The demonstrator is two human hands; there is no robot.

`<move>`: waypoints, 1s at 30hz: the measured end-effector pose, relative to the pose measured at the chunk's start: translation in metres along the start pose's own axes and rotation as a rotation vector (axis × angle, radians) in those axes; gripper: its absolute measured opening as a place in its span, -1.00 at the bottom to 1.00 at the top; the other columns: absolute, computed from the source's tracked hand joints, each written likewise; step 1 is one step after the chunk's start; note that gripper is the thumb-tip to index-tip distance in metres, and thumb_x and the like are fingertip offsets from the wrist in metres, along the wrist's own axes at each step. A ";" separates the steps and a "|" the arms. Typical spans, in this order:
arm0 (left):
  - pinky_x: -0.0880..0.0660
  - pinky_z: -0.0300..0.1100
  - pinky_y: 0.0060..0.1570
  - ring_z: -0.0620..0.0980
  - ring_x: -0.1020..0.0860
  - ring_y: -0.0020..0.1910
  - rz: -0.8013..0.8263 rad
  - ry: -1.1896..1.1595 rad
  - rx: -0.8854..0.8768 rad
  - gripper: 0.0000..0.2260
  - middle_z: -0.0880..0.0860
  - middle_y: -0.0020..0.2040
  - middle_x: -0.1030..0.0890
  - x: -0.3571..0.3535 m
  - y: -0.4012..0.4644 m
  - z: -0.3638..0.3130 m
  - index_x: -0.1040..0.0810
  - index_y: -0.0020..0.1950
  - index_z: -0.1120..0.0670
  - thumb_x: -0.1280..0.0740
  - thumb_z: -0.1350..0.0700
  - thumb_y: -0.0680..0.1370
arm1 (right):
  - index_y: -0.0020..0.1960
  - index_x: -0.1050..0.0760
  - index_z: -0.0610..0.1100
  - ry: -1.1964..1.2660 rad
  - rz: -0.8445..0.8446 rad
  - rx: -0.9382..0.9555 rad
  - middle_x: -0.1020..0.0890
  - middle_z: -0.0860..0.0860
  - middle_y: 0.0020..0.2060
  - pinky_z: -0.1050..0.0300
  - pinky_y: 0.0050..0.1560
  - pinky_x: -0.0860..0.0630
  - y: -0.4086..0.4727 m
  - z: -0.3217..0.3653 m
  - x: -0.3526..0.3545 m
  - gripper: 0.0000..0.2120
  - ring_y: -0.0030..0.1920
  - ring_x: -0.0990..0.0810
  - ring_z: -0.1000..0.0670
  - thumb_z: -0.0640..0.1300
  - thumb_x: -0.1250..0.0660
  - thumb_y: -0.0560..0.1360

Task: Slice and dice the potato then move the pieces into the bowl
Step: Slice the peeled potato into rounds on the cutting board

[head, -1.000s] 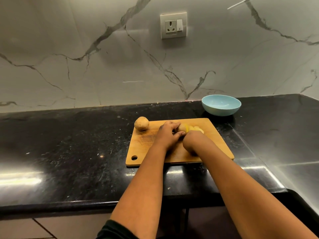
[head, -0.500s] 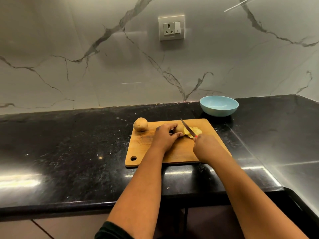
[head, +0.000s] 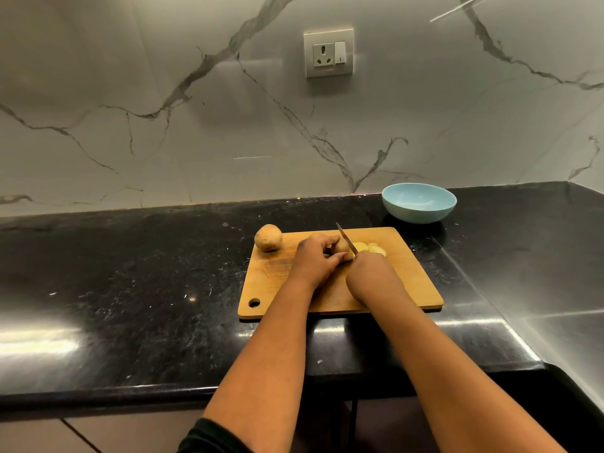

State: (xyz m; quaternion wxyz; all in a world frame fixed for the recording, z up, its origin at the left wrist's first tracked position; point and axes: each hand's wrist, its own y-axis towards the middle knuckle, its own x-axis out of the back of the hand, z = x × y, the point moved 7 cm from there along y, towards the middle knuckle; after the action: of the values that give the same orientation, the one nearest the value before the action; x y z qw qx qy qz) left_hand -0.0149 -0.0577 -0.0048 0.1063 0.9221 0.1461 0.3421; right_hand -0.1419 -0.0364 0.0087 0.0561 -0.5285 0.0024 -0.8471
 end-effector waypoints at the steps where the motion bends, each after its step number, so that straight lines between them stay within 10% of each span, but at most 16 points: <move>1: -0.46 -0.27 0.12 -0.01 -0.55 0.21 0.002 -0.001 -0.004 -0.55 0.08 0.27 -0.58 0.000 0.000 0.000 -0.53 0.36 0.12 -0.48 0.09 0.49 | 0.21 -0.48 -0.20 -0.002 0.008 -0.003 -0.58 -0.13 0.07 0.15 -0.16 -0.42 0.001 0.002 0.001 -0.78 -0.08 -0.51 -0.06 -0.24 -0.15 0.60; 14: -0.50 -0.21 0.17 -0.01 -0.55 0.21 0.007 -0.029 -0.005 -0.56 0.06 0.26 -0.59 0.001 0.003 0.005 -0.55 0.34 0.10 -0.50 0.09 0.48 | 0.45 -0.33 -0.18 -0.335 0.224 0.075 -0.45 -0.14 0.31 0.05 0.15 -0.47 0.013 0.014 -0.006 -0.53 0.28 -0.47 -0.13 -0.28 -0.26 0.55; 30: -0.49 -0.06 0.28 0.01 -0.49 0.30 0.043 -0.001 0.020 -0.53 0.04 0.35 -0.50 -0.002 0.003 0.010 -0.49 0.40 0.03 -0.46 0.06 0.51 | 0.29 -0.43 -0.22 -0.136 0.076 0.086 -0.53 -0.15 0.17 0.11 0.03 -0.49 -0.011 -0.025 0.021 -0.71 0.08 -0.53 -0.07 -0.18 -0.04 0.67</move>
State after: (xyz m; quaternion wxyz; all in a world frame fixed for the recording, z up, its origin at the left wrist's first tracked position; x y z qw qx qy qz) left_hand -0.0092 -0.0624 -0.0131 0.0898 0.9263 0.1297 0.3423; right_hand -0.1739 -0.0288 0.0172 0.1110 -0.5814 -0.0179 -0.8058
